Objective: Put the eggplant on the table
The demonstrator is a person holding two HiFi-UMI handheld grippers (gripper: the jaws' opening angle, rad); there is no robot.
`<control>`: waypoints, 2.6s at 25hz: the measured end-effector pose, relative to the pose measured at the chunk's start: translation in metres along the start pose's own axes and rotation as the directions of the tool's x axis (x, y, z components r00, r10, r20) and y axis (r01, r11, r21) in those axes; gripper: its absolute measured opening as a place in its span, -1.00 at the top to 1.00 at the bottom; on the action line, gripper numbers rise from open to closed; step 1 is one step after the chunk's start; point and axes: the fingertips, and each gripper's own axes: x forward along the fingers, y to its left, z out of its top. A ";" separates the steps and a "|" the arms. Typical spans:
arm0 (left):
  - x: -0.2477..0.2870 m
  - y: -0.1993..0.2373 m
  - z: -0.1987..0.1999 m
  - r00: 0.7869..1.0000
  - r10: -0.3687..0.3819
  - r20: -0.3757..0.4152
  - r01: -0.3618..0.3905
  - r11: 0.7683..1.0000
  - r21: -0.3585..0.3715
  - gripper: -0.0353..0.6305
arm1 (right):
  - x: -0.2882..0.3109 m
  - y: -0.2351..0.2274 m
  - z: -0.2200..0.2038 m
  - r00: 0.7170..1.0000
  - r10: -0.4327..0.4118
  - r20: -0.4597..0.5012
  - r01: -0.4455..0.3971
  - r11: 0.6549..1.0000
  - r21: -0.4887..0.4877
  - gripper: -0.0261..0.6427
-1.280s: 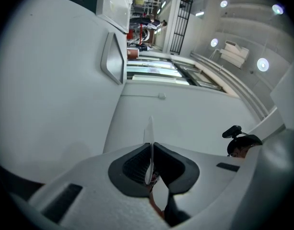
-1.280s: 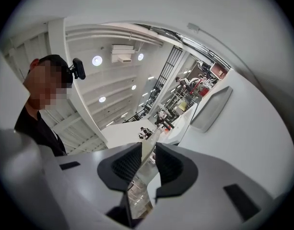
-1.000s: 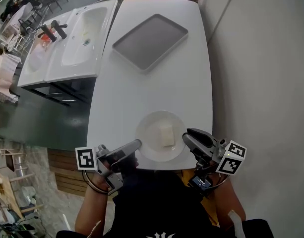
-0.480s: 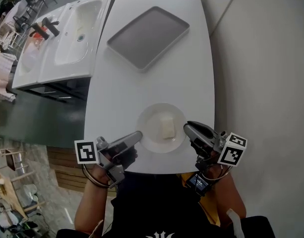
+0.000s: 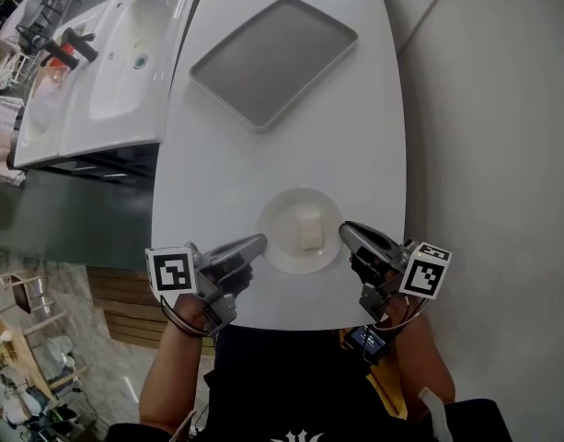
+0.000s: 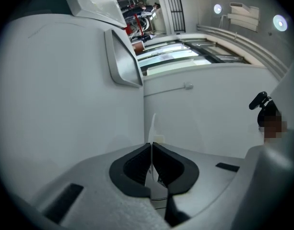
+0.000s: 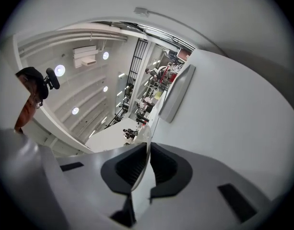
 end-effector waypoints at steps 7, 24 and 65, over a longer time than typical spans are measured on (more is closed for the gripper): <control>0.013 0.042 0.010 0.983 0.171 -0.061 -0.162 0.979 0.127 0.85 | 0.013 -0.042 -0.008 0.993 -0.103 -0.051 0.106 0.993 0.051 0.87; 0.029 0.091 0.015 0.886 0.449 -0.114 -0.380 0.846 0.374 0.81 | 0.028 -0.086 -0.021 0.950 -0.269 -0.160 0.264 0.963 -0.054 0.87; -0.080 -0.017 -0.045 0.976 0.076 0.206 -0.195 0.730 0.655 0.88 | -0.033 0.105 -0.031 0.987 0.144 0.078 -0.073 0.815 -0.575 0.87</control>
